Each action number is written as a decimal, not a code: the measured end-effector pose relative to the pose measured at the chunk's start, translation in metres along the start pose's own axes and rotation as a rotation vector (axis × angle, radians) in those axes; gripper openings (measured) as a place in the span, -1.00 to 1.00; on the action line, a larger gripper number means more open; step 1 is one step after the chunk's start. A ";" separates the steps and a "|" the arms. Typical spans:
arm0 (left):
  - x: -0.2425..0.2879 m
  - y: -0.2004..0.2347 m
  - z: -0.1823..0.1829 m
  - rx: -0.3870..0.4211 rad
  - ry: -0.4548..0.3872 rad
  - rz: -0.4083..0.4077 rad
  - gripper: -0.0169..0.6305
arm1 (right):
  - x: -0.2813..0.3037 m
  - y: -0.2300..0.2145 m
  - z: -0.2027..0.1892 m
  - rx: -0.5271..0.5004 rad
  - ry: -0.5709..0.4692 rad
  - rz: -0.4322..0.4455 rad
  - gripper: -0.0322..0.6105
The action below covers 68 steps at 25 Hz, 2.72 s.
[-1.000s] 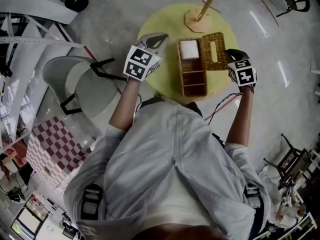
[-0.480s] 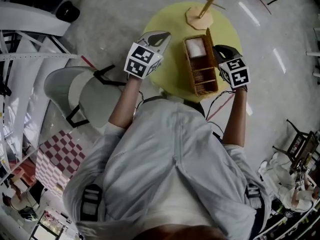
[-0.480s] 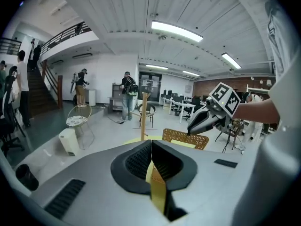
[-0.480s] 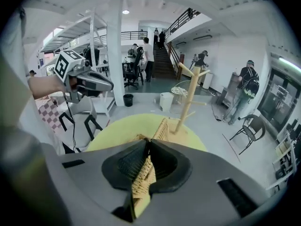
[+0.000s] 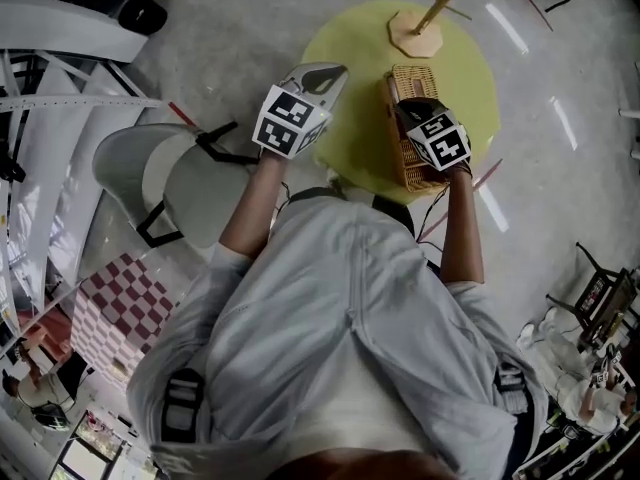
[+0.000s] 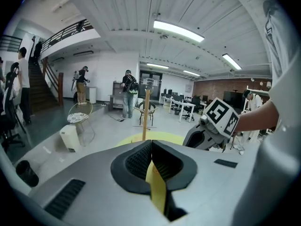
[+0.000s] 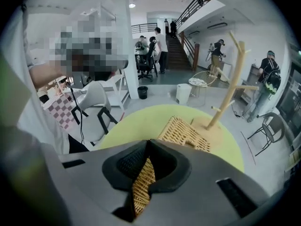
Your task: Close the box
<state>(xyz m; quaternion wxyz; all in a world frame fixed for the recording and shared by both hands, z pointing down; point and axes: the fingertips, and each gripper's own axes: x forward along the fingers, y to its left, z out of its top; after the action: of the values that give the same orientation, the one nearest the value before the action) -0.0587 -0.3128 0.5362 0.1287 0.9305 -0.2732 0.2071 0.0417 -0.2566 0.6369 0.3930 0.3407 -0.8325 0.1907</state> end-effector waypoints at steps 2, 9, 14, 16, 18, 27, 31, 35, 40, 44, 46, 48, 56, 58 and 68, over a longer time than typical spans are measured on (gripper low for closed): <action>-0.003 -0.002 -0.005 -0.001 0.005 -0.002 -0.86 | 0.016 0.006 -0.008 -0.028 0.039 0.011 -0.78; -0.018 -0.001 -0.023 -0.025 0.025 0.029 -0.86 | 0.048 0.011 -0.028 -0.079 0.109 0.019 -0.78; -0.023 -0.001 -0.032 -0.041 0.031 0.039 -0.86 | 0.046 0.014 -0.028 -0.027 0.081 0.033 -0.76; -0.021 -0.004 -0.033 -0.048 0.034 0.038 -0.86 | 0.043 0.018 -0.025 0.001 0.058 0.045 -0.48; -0.018 -0.007 -0.031 -0.049 0.034 0.036 -0.86 | 0.037 0.016 -0.020 0.027 0.031 0.047 -0.34; -0.002 -0.033 0.020 -0.003 -0.033 0.068 -0.86 | -0.075 -0.041 0.018 0.098 -0.181 -0.136 -0.58; 0.002 -0.053 0.054 0.021 -0.080 0.101 -0.86 | -0.146 -0.076 0.028 0.094 -0.253 -0.270 -0.76; 0.005 -0.071 0.086 0.058 -0.127 0.130 -0.86 | -0.208 -0.098 0.037 0.098 -0.344 -0.349 -0.82; 0.000 -0.094 0.122 0.109 -0.178 0.168 -0.86 | -0.277 -0.114 0.042 0.088 -0.441 -0.418 -0.82; -0.011 -0.108 0.144 0.149 -0.211 0.194 -0.86 | -0.318 -0.117 0.046 0.090 -0.506 -0.461 -0.82; -0.019 -0.115 0.154 0.168 -0.228 0.203 -0.86 | -0.334 -0.113 0.049 0.076 -0.531 -0.475 -0.82; -0.027 -0.122 0.164 0.185 -0.248 0.216 -0.86 | -0.349 -0.109 0.051 0.059 -0.549 -0.484 -0.83; -0.044 -0.143 0.183 0.226 -0.284 0.229 -0.86 | -0.361 -0.093 0.048 0.019 -0.551 -0.469 -0.83; -0.048 -0.147 0.184 0.232 -0.286 0.230 -0.86 | -0.361 -0.088 0.047 0.016 -0.551 -0.464 -0.83; -0.050 -0.153 0.178 0.243 -0.279 0.220 -0.86 | -0.359 -0.082 0.046 0.007 -0.534 -0.465 -0.83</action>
<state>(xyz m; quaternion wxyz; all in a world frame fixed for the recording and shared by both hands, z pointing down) 0.0454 -0.2278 0.3370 -0.0470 0.9235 -0.3612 0.1205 0.2414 -0.1907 0.3311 0.1931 0.5603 -0.8055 0.0029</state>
